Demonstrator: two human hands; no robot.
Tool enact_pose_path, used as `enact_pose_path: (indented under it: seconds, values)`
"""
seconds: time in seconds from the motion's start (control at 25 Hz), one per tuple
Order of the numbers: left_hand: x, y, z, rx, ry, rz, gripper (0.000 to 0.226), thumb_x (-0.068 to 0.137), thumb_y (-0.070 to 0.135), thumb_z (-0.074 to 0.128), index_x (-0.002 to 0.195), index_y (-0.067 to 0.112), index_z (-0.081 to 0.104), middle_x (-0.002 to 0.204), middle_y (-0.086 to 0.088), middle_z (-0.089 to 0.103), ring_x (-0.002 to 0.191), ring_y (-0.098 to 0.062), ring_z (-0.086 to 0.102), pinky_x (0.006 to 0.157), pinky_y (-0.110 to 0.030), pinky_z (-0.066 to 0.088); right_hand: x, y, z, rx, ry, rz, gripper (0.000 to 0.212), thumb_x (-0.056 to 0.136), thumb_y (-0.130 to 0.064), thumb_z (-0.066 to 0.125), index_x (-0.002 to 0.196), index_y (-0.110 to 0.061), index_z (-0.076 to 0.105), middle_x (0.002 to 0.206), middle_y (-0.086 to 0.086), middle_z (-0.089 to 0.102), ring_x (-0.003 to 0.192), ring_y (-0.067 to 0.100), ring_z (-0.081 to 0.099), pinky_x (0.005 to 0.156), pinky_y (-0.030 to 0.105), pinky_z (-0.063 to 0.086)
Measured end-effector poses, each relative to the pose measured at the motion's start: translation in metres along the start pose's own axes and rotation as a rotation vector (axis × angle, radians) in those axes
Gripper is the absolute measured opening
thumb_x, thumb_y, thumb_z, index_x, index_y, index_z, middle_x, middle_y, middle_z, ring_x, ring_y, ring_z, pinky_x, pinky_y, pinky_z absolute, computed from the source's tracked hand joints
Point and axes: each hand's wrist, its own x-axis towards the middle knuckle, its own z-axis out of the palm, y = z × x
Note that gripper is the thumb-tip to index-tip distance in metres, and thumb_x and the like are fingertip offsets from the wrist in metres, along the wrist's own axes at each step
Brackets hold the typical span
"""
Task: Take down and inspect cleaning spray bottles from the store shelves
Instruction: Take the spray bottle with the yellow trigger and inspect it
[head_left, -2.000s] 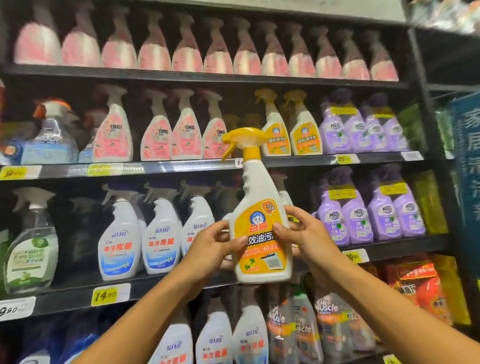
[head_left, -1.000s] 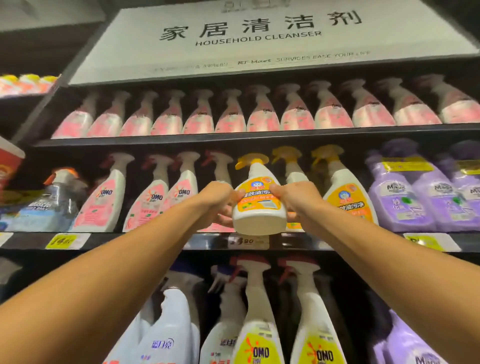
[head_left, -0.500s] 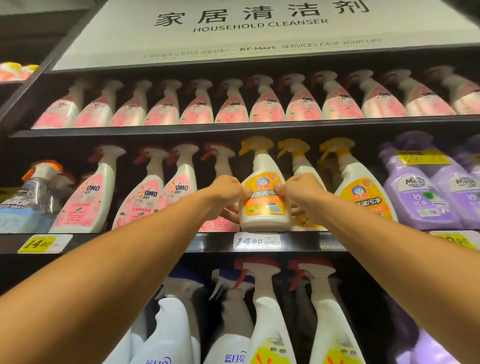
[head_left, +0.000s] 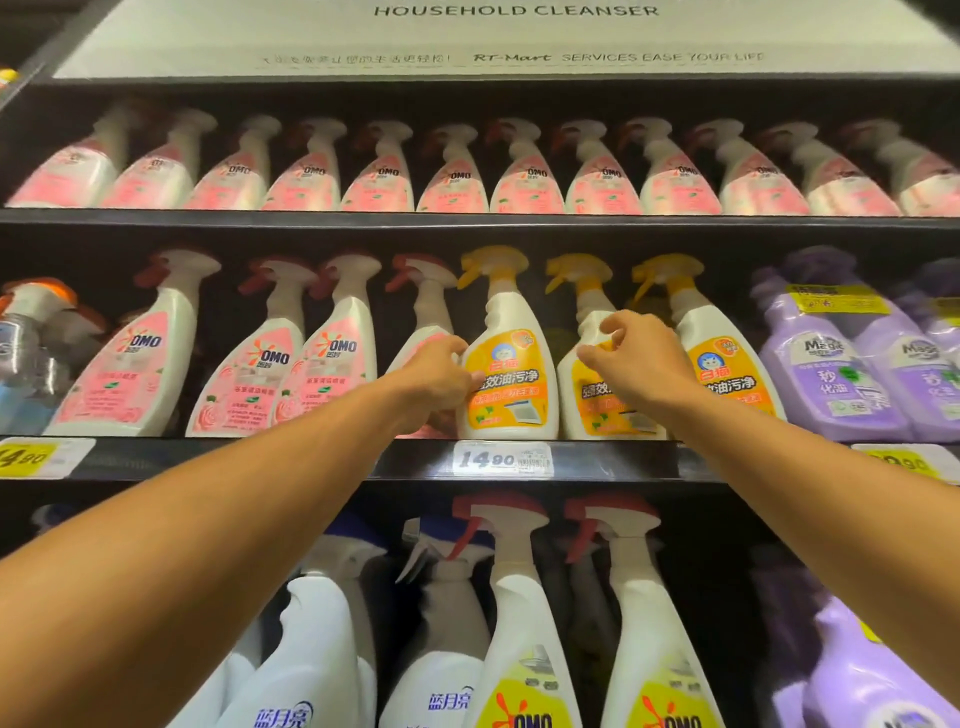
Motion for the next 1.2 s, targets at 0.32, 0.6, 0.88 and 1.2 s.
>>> enact_pose_path:
  seconds: [0.32,0.6,0.88,1.2]
  values:
    - [0.006,-0.012,0.010,0.033,-0.023,0.001,0.018,0.097,0.024,0.057,0.113,0.028,0.049,0.097,-0.002,0.067,0.079,-0.020,0.071,0.066,-0.040,0.062,-0.004,0.034,-0.007,0.071,-0.166,0.140,0.055,0.084,-0.043,0.074,0.122,-0.019,0.042,0.108,0.001,0.059,0.093,0.021,0.062,0.067,0.033,0.049]
    - [-0.011,-0.007,0.005,0.369,-0.099,0.098,0.045,0.102,0.036,0.047,0.142,0.025,0.032,0.119,0.007,0.054,0.080,-0.004,0.053,0.064,-0.016,0.040,-0.003,0.036,-0.001,0.161,-0.093,0.119,0.052,0.077,-0.042,0.082,0.110,-0.023,0.046,0.106,0.000,0.062,0.094,0.022,0.065,0.076,0.038,0.054]
    - [-0.014,-0.013,0.006,0.396,-0.076,0.134,0.039,0.096,0.041,0.056,0.129,0.029,0.038,0.118,0.006,0.060,0.084,-0.006,0.058,0.079,-0.028,0.041,-0.004,0.040,-0.004,0.241,-0.084,0.179,0.045,0.074,-0.049,0.082,0.094,-0.019,0.054,0.087,-0.004,0.066,0.071,0.012,0.066,0.052,0.023,0.047]
    - [-0.037,0.001,0.004,0.641,0.169,0.224,0.070,0.095,0.056,0.048,0.153,0.027,0.022,0.140,-0.002,0.054,0.116,-0.021,0.058,0.082,-0.033,0.041,-0.010,0.033,-0.019,0.471,-0.055,0.250,0.044,0.085,-0.047,0.072,0.113,-0.016,0.059,0.093,0.001,0.070,0.074,0.016,0.069,0.053,0.027,0.048]
